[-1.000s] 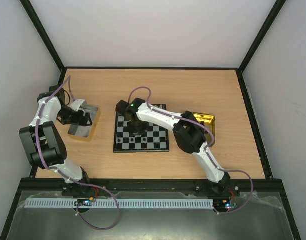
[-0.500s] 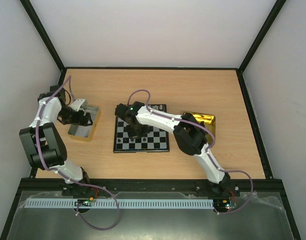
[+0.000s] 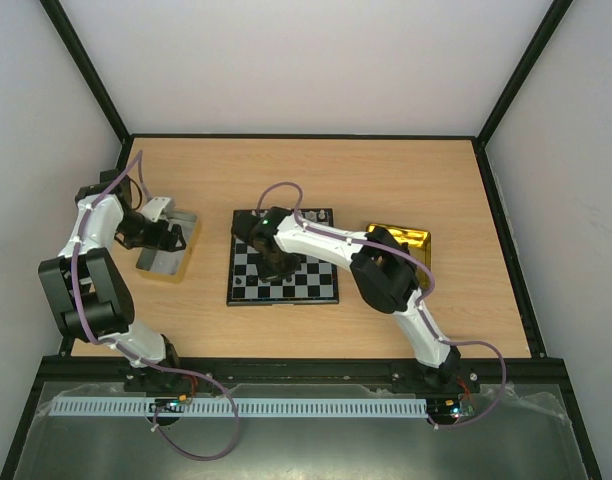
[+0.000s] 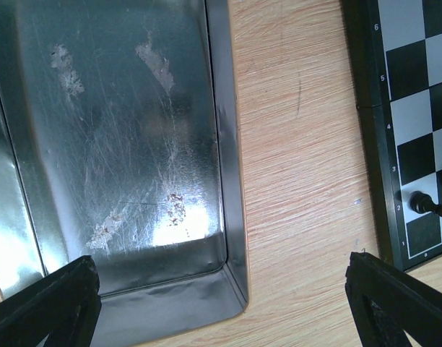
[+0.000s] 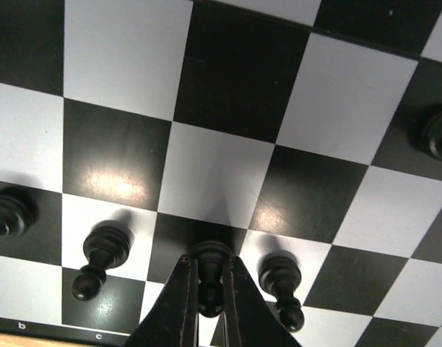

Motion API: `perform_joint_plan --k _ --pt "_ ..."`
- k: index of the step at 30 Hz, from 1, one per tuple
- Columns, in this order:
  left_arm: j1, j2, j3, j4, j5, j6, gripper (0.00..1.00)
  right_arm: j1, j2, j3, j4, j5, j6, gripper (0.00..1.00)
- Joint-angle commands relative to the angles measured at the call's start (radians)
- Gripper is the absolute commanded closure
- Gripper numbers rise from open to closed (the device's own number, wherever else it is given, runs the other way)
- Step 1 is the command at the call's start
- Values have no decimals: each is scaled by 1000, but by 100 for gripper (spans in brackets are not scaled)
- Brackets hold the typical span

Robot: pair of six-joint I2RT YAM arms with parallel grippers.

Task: Set up the chess pieces on the board
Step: Move the chess piece to the chessboard.

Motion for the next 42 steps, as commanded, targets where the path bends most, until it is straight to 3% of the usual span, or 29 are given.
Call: perform_joint_plan --k 1,19,26,42 --pt "-8 -30 28 -28 12 -4 7 11 -54 -26 8 10 15 96" --pt "-11 -58 6 -34 9 1 8 26 -50 -33 18 8 20 96" --pt "-12 -59 5 -35 10 1 8 25 -50 -32 15 16 23 88" --pt "-12 -65 -3 -34 8 0 8 25 -33 1 10 22 19 88"
